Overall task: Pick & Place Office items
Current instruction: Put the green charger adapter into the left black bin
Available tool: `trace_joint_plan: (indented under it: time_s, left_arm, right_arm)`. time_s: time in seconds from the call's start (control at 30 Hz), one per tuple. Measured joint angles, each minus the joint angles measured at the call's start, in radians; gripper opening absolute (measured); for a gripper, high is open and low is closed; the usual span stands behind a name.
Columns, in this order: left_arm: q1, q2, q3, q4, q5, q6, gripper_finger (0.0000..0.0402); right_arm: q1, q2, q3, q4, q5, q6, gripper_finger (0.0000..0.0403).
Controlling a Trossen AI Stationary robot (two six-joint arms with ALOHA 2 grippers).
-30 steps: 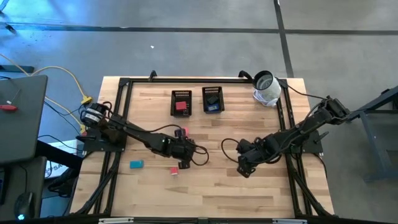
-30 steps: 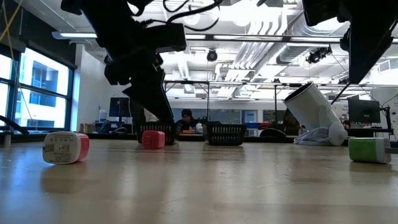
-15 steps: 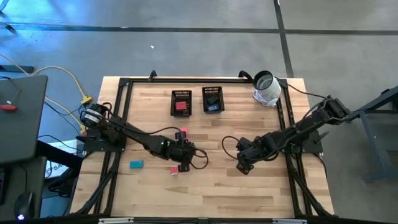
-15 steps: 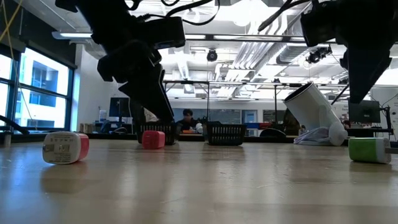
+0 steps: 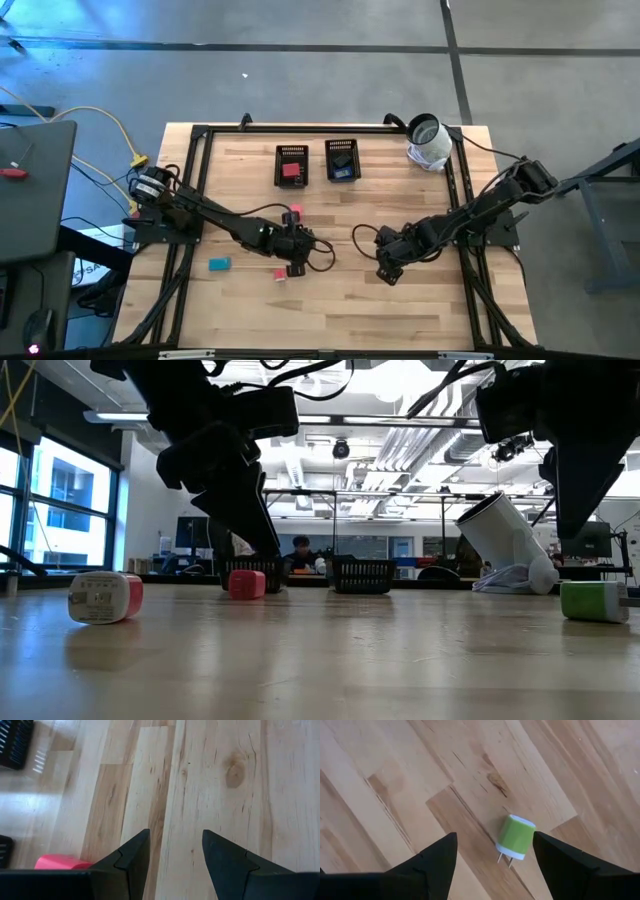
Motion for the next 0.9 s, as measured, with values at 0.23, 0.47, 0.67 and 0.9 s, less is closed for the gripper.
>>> trace_joint_plan:
  time_s: [0.23, 0.47, 0.67, 0.9]
  left_arm:
    - [0.0, 0.0, 0.0, 0.002, 0.002, -0.008, 0.0171]
    - [0.0, 0.0, 0.0, 0.003, 0.003, -0.01, 0.0171]
    - [0.0, 0.0, 0.0, 0.005, 0.003, -0.01, 0.0171]
    - [0.0, 0.0, 0.0, 0.009, 0.014, -0.01, 0.0171]
  right_arm:
    - [0.0, 0.0, -0.045, 0.012, -0.002, 0.011, 0.0249]
    - [0.0, 0.0, -0.068, 0.045, -0.012, 0.025, 0.0249]
    - [-0.001, 0.017, -0.068, 0.056, -0.02, 0.019, 0.0249]
    - [0.0, 0.036, -0.069, 0.049, -0.029, 0.026, 0.0249]
